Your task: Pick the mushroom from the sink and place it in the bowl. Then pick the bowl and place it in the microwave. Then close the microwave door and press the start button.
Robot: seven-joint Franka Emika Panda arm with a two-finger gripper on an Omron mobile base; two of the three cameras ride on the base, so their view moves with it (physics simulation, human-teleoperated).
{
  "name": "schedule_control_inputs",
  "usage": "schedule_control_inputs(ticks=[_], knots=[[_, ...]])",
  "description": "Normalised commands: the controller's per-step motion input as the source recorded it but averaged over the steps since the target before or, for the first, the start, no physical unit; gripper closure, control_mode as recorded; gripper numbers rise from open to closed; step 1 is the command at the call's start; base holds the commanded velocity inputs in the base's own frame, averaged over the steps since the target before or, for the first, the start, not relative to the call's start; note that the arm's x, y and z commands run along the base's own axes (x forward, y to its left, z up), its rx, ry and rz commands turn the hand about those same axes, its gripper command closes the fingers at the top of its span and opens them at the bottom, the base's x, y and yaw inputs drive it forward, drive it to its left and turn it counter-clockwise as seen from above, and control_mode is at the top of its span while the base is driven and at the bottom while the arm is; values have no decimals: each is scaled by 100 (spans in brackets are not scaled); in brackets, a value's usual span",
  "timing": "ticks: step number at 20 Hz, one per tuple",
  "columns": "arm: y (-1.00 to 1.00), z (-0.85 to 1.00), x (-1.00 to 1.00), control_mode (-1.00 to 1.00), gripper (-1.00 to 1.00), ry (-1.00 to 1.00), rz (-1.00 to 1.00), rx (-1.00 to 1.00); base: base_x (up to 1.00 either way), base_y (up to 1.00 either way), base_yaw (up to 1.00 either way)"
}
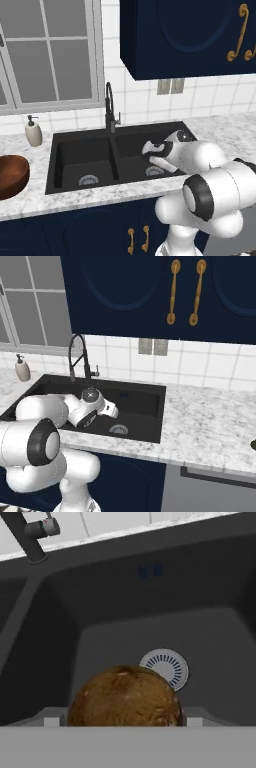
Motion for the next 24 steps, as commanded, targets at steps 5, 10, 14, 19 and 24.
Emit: schedule_control_inputs(ticks=[5, 10, 14, 19, 24], knots=[[0, 100, -39, -100, 100, 0, 0, 0, 0, 0, 0], [0, 100, -22, -100, 100, 4, 0, 7, 0, 0, 0], [0, 55, -56, -100, 100, 6, 0, 5, 0, 0, 0], [26, -13, -97, -100, 100, -1, 6, 0, 0, 0, 0], [48, 12, -97, -100, 100, 0, 4, 0, 0, 0, 0]])
